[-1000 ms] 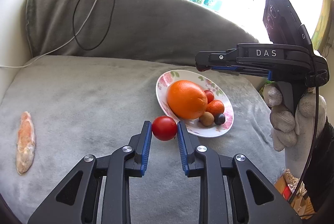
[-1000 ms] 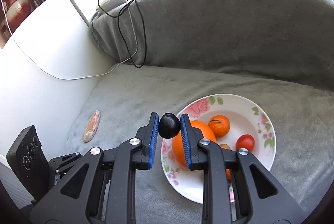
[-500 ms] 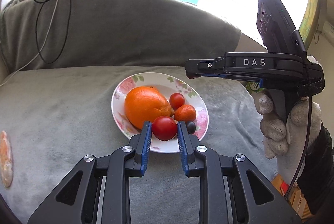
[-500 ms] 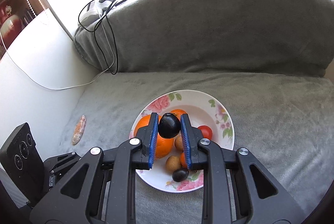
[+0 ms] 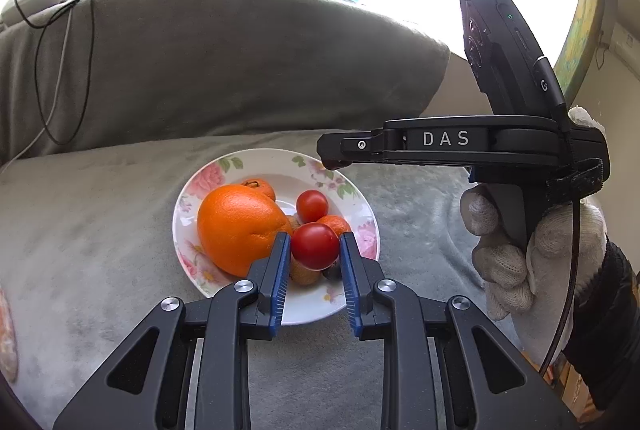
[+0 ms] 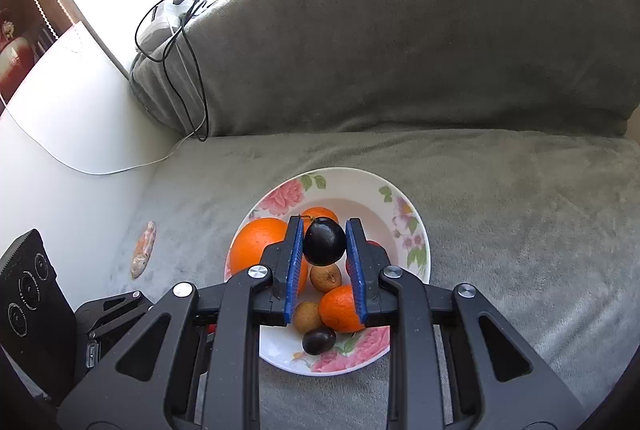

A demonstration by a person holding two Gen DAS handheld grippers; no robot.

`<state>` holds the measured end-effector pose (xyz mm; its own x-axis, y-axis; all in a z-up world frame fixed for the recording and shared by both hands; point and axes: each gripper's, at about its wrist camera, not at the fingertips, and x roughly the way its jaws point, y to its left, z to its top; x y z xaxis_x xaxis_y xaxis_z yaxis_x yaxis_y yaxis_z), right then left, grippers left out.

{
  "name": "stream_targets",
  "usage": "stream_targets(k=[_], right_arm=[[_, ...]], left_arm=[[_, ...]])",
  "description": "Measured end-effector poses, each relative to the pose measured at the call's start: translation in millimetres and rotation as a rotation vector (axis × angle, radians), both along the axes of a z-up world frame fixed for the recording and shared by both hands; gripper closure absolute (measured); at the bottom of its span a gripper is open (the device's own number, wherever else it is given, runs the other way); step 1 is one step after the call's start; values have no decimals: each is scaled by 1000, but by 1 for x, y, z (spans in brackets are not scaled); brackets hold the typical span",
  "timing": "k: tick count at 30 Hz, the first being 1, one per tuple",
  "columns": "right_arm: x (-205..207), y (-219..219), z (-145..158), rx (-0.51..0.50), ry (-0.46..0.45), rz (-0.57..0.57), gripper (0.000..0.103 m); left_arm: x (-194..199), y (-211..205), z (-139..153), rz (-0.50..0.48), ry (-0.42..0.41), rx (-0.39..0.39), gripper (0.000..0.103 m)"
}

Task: Organize fruits
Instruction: 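Carry the cherry tomato and plum over the plate with both tools, then lower the cherry tomato and plum into the plate and open both tools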

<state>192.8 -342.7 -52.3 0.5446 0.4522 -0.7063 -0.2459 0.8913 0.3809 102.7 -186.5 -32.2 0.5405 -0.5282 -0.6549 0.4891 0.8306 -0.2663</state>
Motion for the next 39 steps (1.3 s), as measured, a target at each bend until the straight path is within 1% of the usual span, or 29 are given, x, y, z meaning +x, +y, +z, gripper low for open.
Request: stream_targets(k=[22, 24, 25, 26, 27, 28, 30, 31, 32, 33, 34, 35, 37, 39], right_arm=[[9, 0, -4, 17, 21, 8, 80], [9, 0, -4, 17, 21, 9, 79], [9, 0, -4, 18, 18, 9, 72], [8, 0, -3, 20, 14, 8, 61], [7, 0, -3, 21, 8, 6, 57], [7, 0, -2, 22, 4, 7, 55], [6, 0, -1, 23, 2, 9, 55], [6, 0, -1, 23, 2, 7, 54], [6, 0, 0, 22, 0, 5, 49], [6, 0, 0, 20, -3, 1, 45], [6, 0, 1, 20, -7, -3, 37], [5, 0, 1, 20, -12, -6, 32], [5, 0, 2, 20, -14, -8, 28], [5, 1, 2, 16, -17, -13, 23]], left_arm=[[2, -6, 1, -5, -19, 18, 80], [2, -6, 1, -4, -20, 20, 75], [2, -6, 1, -3, -21, 20, 71], [2, -6, 1, -1, -22, 19, 71], [2, -6, 1, -1, -23, 18, 71], [2, -6, 1, -2, -23, 19, 71], [2, -6, 1, -2, -25, 23, 69], [2, -7, 0, -3, -24, 23, 65], [2, -7, 0, -5, -25, 23, 61], [1, -7, 0, -6, -27, 24, 60], [1, -8, 0, -6, -28, 26, 59], [1, -7, 1, -6, -29, 27, 57], [0, -7, 1, -3, -32, 29, 51], [0, -7, 1, -4, -33, 29, 51]])
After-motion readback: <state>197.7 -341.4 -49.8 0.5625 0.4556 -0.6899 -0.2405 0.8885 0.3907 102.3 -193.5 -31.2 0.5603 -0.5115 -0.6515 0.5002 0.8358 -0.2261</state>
